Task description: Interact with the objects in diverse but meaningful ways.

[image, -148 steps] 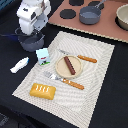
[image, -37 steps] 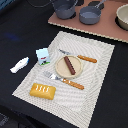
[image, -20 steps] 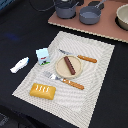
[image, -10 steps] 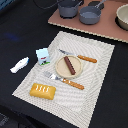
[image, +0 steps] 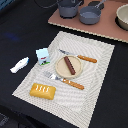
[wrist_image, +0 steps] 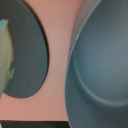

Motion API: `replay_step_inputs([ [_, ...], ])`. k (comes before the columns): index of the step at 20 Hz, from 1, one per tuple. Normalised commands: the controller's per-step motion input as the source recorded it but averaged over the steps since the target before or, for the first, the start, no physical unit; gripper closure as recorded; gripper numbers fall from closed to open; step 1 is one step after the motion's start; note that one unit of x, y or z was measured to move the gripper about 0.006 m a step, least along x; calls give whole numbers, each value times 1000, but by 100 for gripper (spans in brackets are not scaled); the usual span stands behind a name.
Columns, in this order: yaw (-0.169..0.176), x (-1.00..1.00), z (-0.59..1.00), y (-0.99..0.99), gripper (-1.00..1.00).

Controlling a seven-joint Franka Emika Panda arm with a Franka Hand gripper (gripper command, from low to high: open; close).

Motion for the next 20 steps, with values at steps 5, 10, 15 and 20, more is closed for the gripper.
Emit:
replay_step_inputs([
  [5,-38,643,1000,-241,-100],
  [10,-43,568,858,-541,-100],
  [15,-27,528,659,-685,-100],
  [20,-1,463,478,-787,-100],
])
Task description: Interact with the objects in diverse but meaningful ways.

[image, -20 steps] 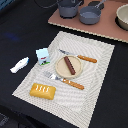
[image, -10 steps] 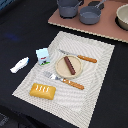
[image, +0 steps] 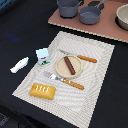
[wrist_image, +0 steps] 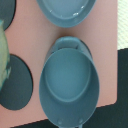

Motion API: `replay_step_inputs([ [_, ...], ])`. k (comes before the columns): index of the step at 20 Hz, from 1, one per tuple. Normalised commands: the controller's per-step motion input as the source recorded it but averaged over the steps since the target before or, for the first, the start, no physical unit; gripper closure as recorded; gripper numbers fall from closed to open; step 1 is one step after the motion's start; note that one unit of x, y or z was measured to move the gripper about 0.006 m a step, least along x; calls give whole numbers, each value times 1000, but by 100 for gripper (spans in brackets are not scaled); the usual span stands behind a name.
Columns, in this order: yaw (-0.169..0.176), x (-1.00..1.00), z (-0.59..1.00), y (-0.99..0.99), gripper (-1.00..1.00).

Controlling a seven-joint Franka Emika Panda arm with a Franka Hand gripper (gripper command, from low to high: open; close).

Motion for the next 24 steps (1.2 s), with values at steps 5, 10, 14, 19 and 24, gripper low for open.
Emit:
replay_step_inputs([
  [5,-1,418,347,-809,-100],
  [10,-19,447,278,-755,-100],
  [14,-48,404,111,-727,-100],
  [19,-61,464,77,-691,-100],
  [24,-113,311,-35,-597,-100],
])
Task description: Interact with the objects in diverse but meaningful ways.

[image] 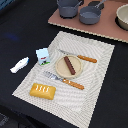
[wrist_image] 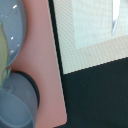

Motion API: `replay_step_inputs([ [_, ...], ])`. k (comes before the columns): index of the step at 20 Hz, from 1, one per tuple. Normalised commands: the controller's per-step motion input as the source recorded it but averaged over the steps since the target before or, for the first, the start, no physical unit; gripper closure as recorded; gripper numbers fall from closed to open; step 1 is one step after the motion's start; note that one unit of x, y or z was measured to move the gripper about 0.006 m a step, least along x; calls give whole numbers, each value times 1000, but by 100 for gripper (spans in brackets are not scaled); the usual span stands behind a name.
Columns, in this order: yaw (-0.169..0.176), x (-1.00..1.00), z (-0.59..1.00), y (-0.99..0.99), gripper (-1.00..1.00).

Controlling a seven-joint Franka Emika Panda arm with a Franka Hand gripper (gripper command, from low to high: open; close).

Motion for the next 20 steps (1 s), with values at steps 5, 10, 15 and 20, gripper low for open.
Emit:
replay_step_inputs([
  [5,-99,47,-211,-699,-100],
  [10,-63,-75,-329,-577,-100],
  [15,-45,-245,-374,-555,-100],
  [20,-52,-491,-449,-489,-100],
])
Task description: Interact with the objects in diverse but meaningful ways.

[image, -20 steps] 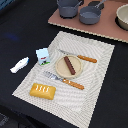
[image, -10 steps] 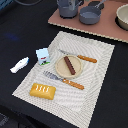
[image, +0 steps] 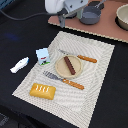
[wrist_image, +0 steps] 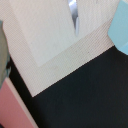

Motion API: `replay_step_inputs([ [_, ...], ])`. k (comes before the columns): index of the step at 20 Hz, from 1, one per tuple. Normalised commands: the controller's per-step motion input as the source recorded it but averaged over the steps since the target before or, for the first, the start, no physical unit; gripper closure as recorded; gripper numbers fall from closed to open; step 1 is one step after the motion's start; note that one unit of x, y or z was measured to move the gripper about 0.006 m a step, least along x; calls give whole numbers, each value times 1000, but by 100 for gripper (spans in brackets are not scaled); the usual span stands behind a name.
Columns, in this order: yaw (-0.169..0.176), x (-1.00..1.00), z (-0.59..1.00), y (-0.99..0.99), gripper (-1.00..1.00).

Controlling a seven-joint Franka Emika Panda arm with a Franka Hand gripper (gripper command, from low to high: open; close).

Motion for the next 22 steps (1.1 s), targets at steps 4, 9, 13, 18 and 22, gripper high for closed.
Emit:
replay_step_inputs([
  [4,-77,-590,-401,-466,-100],
  [9,-74,-647,-241,-251,-100],
  [13,-67,-768,-309,-310,-100],
  [18,-26,-716,-301,-149,-100],
  [22,-24,-694,-375,-134,-100],
])
